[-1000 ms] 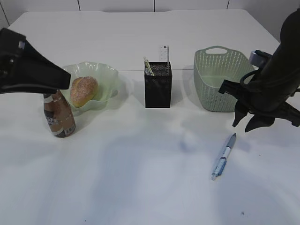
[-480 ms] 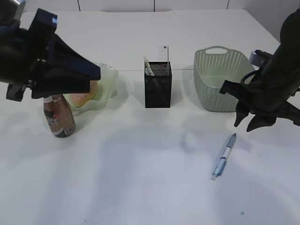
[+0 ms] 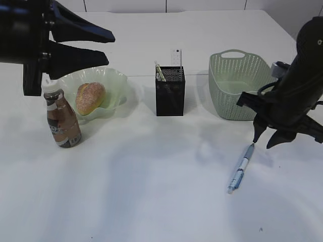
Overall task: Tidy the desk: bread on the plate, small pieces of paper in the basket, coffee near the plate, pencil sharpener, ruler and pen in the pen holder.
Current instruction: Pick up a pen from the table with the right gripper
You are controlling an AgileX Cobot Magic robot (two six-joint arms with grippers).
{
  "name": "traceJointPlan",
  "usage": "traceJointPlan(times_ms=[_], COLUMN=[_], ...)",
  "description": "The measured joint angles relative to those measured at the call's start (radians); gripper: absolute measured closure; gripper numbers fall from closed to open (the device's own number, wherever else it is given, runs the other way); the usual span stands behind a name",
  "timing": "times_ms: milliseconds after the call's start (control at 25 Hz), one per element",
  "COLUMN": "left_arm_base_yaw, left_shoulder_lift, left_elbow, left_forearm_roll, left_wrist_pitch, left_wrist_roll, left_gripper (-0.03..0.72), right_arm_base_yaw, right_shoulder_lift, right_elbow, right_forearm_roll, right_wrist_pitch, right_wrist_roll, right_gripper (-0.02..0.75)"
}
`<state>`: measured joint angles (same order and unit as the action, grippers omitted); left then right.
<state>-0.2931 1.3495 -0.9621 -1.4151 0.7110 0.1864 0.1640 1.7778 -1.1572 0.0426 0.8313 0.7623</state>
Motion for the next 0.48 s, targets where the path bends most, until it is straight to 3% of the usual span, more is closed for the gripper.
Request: traceJointPlan(times_ms=[480], left_arm_base_yaw=[0.0], left_shoulder_lift=[0.028], left_elbow=[0.0], left_forearm_roll=[-0.033], left_wrist_pitch=[-0.132], left_wrist_roll=[-0.059], left_gripper=[0.45], right_arm_base_yaw=[0.0], right_shoulder_lift=[0.065], right_elbow=[-0.002], right_forearm_roll=[-0.013], right_wrist_pitch=[-0.027], right_wrist_roll=[0.043], right_gripper=[0.5])
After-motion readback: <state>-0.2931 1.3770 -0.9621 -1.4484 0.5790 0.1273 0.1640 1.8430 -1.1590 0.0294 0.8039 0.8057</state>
